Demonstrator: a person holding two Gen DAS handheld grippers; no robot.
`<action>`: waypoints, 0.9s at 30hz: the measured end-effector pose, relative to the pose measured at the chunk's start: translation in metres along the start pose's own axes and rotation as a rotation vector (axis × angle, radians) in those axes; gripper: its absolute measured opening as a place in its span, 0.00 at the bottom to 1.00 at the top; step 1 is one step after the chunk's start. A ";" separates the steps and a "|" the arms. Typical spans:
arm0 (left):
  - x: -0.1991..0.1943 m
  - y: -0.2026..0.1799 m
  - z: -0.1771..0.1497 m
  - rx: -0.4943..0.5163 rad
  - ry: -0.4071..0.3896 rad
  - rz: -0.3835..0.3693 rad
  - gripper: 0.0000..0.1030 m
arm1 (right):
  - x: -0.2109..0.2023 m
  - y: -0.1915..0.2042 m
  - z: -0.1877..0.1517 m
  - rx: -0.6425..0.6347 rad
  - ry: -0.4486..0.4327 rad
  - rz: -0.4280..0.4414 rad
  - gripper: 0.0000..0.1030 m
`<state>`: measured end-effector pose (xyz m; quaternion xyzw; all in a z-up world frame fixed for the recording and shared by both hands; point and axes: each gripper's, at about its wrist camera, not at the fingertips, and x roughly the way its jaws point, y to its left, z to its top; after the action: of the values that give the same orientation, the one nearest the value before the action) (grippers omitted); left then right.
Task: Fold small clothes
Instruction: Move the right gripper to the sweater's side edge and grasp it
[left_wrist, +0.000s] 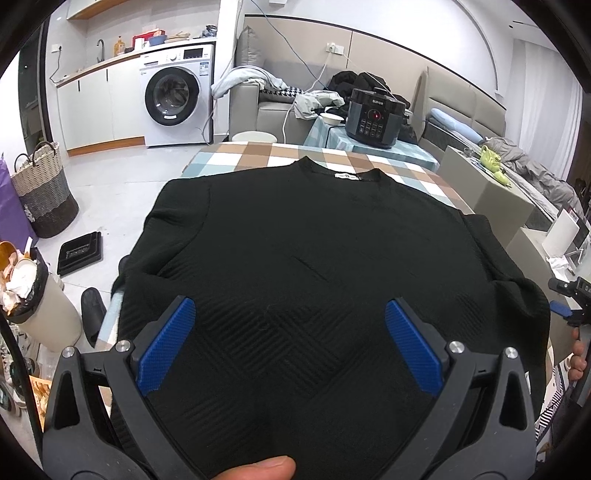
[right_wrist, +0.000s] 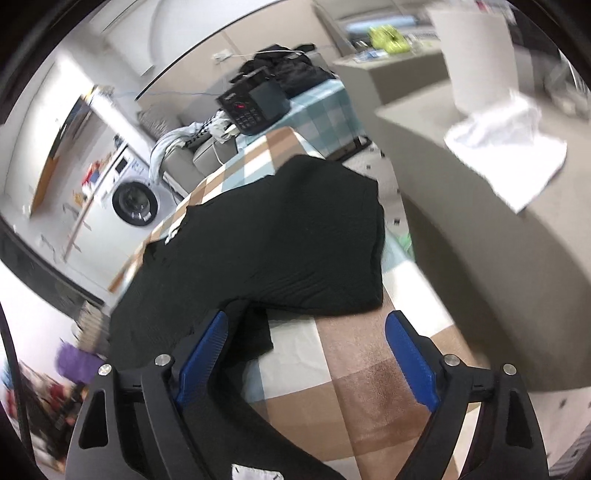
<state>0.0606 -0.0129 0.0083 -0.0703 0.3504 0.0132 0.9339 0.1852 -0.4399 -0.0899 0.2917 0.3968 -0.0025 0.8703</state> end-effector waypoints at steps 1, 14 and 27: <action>0.003 -0.002 0.001 0.002 0.005 0.000 0.99 | 0.003 -0.005 0.001 0.027 0.007 0.011 0.77; 0.018 -0.010 0.008 0.022 0.029 0.024 0.99 | 0.039 -0.023 0.017 0.053 0.041 -0.037 0.49; 0.023 -0.012 0.016 0.016 0.020 0.027 0.99 | 0.031 0.002 0.067 -0.094 -0.044 -0.162 0.12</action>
<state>0.0890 -0.0232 0.0066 -0.0584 0.3606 0.0222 0.9306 0.2526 -0.4650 -0.0758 0.2173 0.3997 -0.0608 0.8884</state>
